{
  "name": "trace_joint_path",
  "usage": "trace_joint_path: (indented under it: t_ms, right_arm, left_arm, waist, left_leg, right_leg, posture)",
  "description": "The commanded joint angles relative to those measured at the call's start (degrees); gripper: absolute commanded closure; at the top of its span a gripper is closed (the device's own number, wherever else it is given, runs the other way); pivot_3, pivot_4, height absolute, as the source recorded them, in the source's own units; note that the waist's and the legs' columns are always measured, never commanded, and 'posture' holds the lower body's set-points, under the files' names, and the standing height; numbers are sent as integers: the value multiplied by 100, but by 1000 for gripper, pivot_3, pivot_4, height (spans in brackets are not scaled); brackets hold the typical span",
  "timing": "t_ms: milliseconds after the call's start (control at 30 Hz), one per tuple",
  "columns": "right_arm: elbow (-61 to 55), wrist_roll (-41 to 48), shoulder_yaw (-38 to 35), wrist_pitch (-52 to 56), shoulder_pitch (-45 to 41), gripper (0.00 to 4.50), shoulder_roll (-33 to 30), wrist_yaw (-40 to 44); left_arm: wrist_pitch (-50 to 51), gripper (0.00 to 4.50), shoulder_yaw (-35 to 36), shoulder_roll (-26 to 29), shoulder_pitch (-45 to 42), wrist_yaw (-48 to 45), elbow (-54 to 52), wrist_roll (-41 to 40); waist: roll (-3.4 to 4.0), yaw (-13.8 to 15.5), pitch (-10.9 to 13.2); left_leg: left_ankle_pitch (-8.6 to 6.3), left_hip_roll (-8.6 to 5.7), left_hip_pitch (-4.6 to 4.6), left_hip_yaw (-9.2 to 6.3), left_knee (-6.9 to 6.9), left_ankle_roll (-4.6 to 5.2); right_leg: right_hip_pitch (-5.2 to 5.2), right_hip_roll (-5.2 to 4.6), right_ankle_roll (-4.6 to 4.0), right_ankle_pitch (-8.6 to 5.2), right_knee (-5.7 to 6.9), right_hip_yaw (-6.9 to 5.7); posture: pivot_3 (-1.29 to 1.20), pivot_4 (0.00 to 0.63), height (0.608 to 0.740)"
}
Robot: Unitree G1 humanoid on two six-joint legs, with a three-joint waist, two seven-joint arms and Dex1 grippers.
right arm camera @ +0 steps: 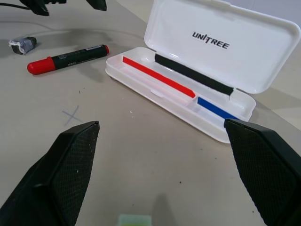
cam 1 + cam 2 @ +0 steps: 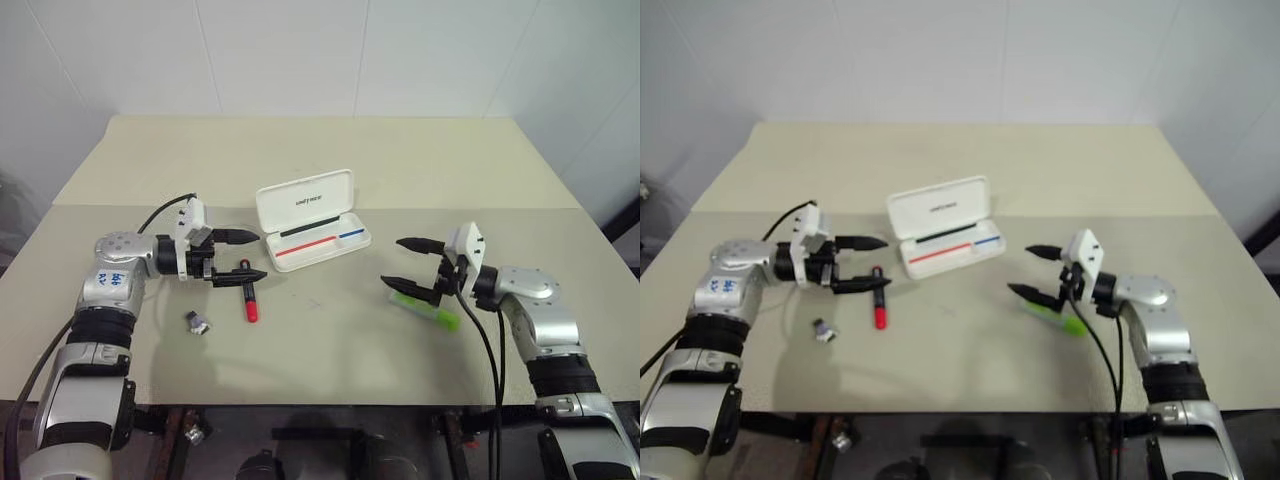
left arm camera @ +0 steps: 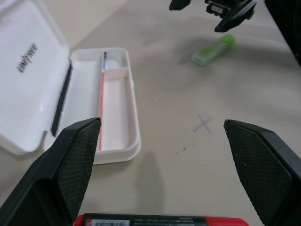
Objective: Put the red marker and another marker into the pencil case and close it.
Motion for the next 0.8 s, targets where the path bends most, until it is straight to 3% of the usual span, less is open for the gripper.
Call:
trace_joint_path:
  t_ms: [33, 800]
  right_arm:
    - [-604, 195, -123, 148, 253, 0, -54, -120]
    - [-1542, 380, -160, 365, 1101, 0, 122, -963]
  left_arm:
    - [-16, 49, -86, -71, -249, -234, 284, 96]
    - [-1178, 49, -302, -993, -1818, -169, 3132, 1243]
  waist:
    - [0, 2, 0]
    - [-5, 130, 2]
  left_leg:
    - [0, 0, 1, 0, 0, 0]
    - [-20, -1, -18, -5, 49, 34]
  right_leg:
    - [0, 1, 0, 0, 1, 0]
    - [2, 1, 10, 6, 1, 1]
  posture:
    - [0, 150, 740]
    - [0, 150, 740]
